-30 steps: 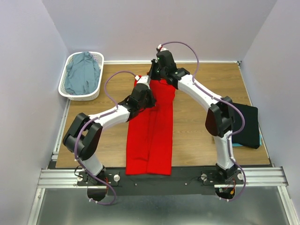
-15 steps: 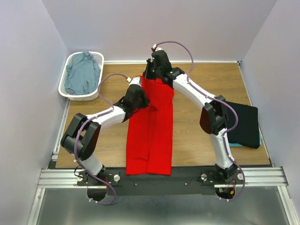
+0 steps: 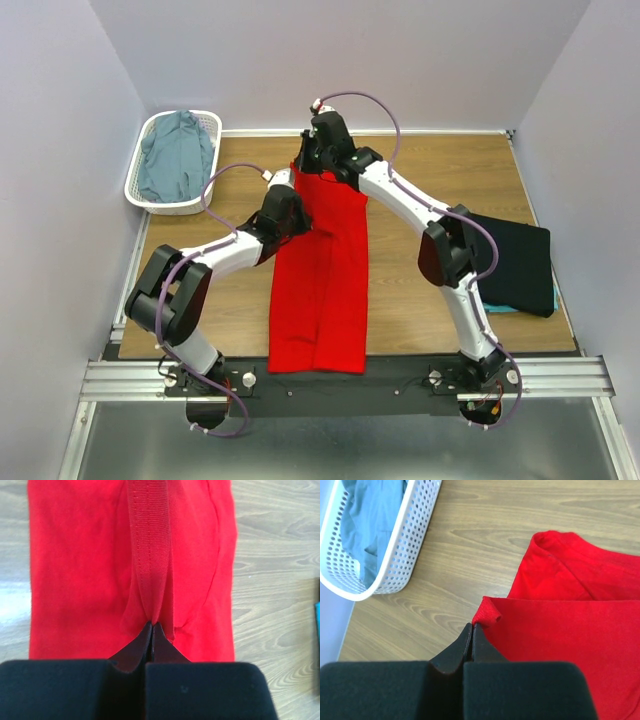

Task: Fold and stack the t-shirts
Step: Fold the tshirt

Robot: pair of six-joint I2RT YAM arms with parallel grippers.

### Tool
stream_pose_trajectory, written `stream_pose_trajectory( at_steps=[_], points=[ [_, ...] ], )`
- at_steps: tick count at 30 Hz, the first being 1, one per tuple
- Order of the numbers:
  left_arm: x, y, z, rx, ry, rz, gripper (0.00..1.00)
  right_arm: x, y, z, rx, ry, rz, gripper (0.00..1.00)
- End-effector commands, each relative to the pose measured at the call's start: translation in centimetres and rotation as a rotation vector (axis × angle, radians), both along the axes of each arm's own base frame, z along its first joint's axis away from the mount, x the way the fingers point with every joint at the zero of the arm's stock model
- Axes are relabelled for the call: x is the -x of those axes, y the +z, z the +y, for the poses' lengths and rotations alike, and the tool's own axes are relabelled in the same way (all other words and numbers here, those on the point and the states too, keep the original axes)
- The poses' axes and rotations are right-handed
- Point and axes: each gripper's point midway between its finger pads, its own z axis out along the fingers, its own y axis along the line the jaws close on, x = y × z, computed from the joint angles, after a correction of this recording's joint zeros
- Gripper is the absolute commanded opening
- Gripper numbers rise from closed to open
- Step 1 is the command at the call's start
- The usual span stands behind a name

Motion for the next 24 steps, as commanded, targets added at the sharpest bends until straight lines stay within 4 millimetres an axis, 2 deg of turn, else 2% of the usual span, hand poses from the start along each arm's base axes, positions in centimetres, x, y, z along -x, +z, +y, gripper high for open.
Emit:
stream_pose_trajectory(
  at_steps=[1,9,14,17,24],
  points=[
    [2.1,-2.8,0.8,-0.031,-0.004,0.099,0.00,-1.4,1.9,1.7,-0.056,0.010,-0.081,0.00],
    [2.4,-4.5,1.2,-0.036,-0.001,0.130,0.00,-1.6,-2.0,2.6,-0.036,0.036,-0.027,0.00],
    [2.2,-5.2,1.5,-0.036,0.007,0.144,0.00,-1.7,-3.2,3.0,-0.029,0.043,-0.015,0.01],
    [2.2,-5.7,1.9,-0.038,0.020,0.154,0.00,-2.1,-3.8,3.2,-0.026,0.042,-0.013,0.01],
    [2.1,-6.3,2.4,-0.027,0.030,0.167,0.00,-2.6,-3.7,3.7,-0.040,0.046,-0.026,0.02]
  ],
)
